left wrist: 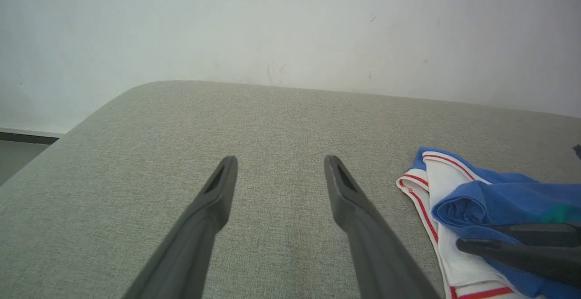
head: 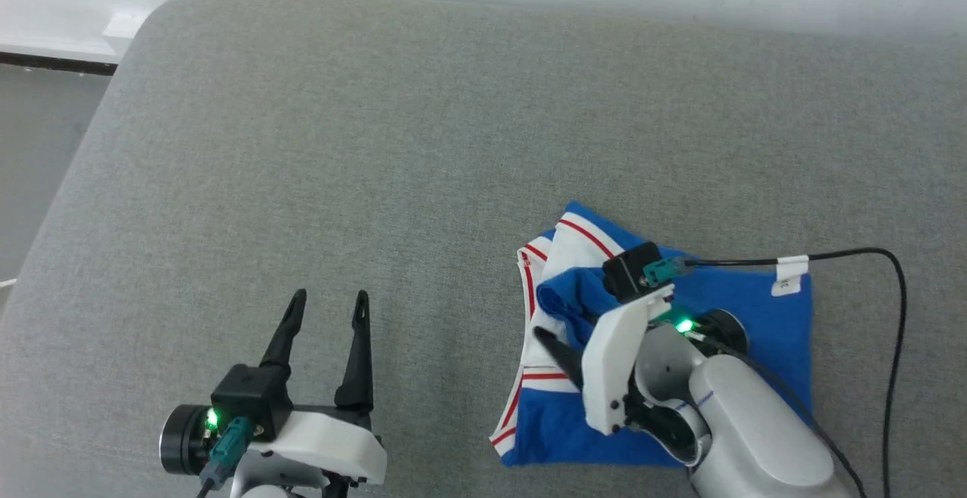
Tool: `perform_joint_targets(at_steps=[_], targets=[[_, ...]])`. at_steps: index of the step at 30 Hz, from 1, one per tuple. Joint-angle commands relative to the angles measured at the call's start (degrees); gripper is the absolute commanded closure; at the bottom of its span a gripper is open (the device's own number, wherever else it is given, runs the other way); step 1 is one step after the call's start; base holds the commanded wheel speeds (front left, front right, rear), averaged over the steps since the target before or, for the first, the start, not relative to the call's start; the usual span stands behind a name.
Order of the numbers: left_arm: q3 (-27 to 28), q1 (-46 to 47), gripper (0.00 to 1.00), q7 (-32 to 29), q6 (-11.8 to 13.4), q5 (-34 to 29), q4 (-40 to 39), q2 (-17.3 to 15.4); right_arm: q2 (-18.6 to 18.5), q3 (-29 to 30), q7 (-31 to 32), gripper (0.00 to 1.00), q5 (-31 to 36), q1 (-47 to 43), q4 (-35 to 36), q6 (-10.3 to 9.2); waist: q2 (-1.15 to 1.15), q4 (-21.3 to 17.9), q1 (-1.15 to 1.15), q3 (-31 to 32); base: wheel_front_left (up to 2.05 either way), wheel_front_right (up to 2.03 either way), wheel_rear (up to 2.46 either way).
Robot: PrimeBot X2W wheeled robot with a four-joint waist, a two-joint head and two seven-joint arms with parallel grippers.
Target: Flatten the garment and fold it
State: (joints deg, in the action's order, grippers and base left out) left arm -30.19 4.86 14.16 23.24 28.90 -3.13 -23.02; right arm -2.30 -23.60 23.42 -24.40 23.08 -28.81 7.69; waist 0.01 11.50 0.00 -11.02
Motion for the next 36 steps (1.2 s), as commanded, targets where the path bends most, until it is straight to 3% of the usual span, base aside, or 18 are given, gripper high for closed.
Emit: perform_joint_targets(at_steps=[1, 6, 9, 18, 24, 28, 36], targets=[[0.04, 0.69, 0.00, 0.34, -0.19, 0.41, 0.22, 0.20, -0.58, -0.48, -0.15, 0.00, -0.83, 0.43, -1.01, -0.20, -0.01, -0.25, 0.00, 0.25, 0.00, 0.00, 0.00], [0.88, -0.65, 0.00, 0.43, 0.15, 0.93, 0.32, -0.33, -0.58, -4.26, -0.48, 0.00, -6.13, 2.34, 1.21, -0.20, -0.01, -2.54, 0.00, 1.30, 0.00, 0.00, 0.00], [1.29, -1.60, 0.00, 0.48, 0.36, 1.16, -0.04, -0.60, -0.58, -2.79, -0.34, 0.00, -7.03, 1.90, 4.56, -0.20, -0.01, -3.77, 0.00, 2.23, 0.00, 0.00, 0.00], [1.39, -3.18, 0.00, 0.57, 1.06, 0.72, -1.86, -1.20, -1.97, 19.31, 0.83, 0.00, 6.91, -12.42, 22.76, -0.20, -0.01, -5.81, 0.00, 2.12, 0.00, 0.00, 0.00], [1.27, -3.03, 0.00, 0.56, 1.17, 0.54, -2.52, -1.23, -1.57, 26.29, 6.27, 0.00, 8.75, -22.19, 32.81, -0.20, -0.01, -6.72, 0.00, 0.58, 0.00, 0.00, 0.00], [0.92, -2.38, 0.00, 0.44, 0.87, 0.46, -2.33, -1.19, -1.12, 28.21, 7.86, 0.00, 8.48, -23.99, 33.54, -0.20, -0.01, -6.55, 0.00, -0.16, 0.00, 0.00, 0.00], [0.39, -0.44, 0.00, -0.29, 0.67, -0.52, -2.61, -1.88, -0.64, 29.90, 9.08, 0.00, 6.65, -21.21, 27.30, -0.20, -0.01, -4.41, 0.00, -1.61, 0.00, 0.00, 0.00]])
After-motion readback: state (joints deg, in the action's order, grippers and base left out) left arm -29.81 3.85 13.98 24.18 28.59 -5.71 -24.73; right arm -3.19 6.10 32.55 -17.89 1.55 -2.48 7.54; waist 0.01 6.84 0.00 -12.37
